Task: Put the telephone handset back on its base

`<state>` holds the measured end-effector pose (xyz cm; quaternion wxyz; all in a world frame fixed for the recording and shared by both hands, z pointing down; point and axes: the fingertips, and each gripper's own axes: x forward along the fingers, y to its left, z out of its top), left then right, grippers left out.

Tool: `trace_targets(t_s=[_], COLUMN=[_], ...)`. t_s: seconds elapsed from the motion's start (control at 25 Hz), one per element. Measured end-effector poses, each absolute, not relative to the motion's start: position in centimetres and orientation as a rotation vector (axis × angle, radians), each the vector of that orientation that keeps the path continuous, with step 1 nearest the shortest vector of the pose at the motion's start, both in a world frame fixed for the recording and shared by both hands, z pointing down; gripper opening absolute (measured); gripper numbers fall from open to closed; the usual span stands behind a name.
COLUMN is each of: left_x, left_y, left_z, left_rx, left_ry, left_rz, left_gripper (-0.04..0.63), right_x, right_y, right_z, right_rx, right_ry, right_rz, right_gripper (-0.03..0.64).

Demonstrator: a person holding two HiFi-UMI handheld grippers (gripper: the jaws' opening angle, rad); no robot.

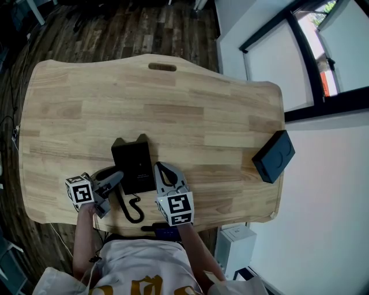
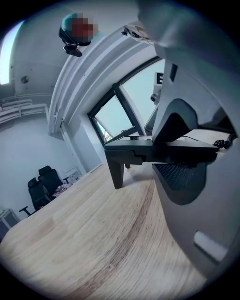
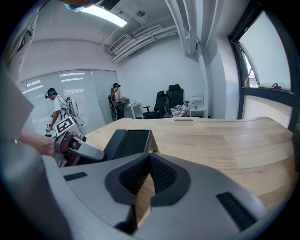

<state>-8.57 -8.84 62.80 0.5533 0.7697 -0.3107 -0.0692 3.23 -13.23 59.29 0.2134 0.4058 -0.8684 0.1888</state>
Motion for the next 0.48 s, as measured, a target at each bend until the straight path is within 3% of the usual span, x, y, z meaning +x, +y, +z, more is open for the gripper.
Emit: trace_targets(t_s=[0.2,0.48], left_x=[-10.1,-12.6], left_y=[-9.5,-9.1], left_z=[62.0,60.4], left_rx=[1.817,1.933], left_ry=[-0.863,-1.117], left_rz=[-0.223,-0.082], left_gripper=[0.150,0.152], right_x=[4.0,4.8], right_y=[-13.0,-11.8], right_z=[58.9,56.1], right_rx=[1.200,1.276], right_ry=[-2.399,-2.430], right_rz=[0.596,0.565], right_gripper=[0.006,0.006])
